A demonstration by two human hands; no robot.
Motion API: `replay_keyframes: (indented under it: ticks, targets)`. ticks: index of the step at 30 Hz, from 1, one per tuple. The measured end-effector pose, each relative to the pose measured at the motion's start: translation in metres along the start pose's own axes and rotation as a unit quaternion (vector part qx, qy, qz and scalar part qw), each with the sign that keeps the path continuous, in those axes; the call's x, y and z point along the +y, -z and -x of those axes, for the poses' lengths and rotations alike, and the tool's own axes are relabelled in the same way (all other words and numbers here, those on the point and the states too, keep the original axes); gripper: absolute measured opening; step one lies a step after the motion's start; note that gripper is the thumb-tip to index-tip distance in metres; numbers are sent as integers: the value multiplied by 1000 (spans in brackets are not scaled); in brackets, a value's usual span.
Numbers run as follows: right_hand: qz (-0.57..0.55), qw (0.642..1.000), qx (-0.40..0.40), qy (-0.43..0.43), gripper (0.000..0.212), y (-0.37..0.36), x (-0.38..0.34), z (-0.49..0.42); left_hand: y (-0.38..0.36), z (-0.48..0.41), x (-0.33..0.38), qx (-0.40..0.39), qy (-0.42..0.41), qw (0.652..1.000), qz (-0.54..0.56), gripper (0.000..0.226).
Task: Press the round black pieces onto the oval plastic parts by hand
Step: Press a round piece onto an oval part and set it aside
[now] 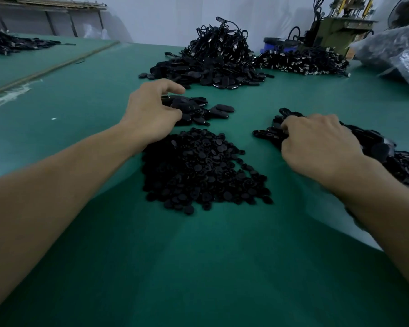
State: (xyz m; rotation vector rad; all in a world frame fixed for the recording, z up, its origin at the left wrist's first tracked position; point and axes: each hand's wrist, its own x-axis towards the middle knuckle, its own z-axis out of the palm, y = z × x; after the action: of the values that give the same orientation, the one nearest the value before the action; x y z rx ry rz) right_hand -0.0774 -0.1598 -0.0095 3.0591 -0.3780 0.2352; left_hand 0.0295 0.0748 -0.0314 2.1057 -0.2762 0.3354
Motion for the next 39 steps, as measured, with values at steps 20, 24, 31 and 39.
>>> replay_keyframes:
  ticks: [20, 24, 31, 39]
  targets:
    - [-38, 999, 16, 7, 23, -3, 13, -12, 0, 38, 27, -15, -95, 995, 29, 20]
    - [-54, 997, 53, -4, 19, -5, 14, -13, 2, 41, 26, -1, -103, 994, 21, 22]
    - [-104, 993, 34, 38, 18, -12, 13, -23, 0, 46, 26, -14, -109, 994, 7, 21]
    - [-151, 986, 63, 25, 27, -16, 16, -26, -1, 48, 27, -26, -104, 994, 0, 19]
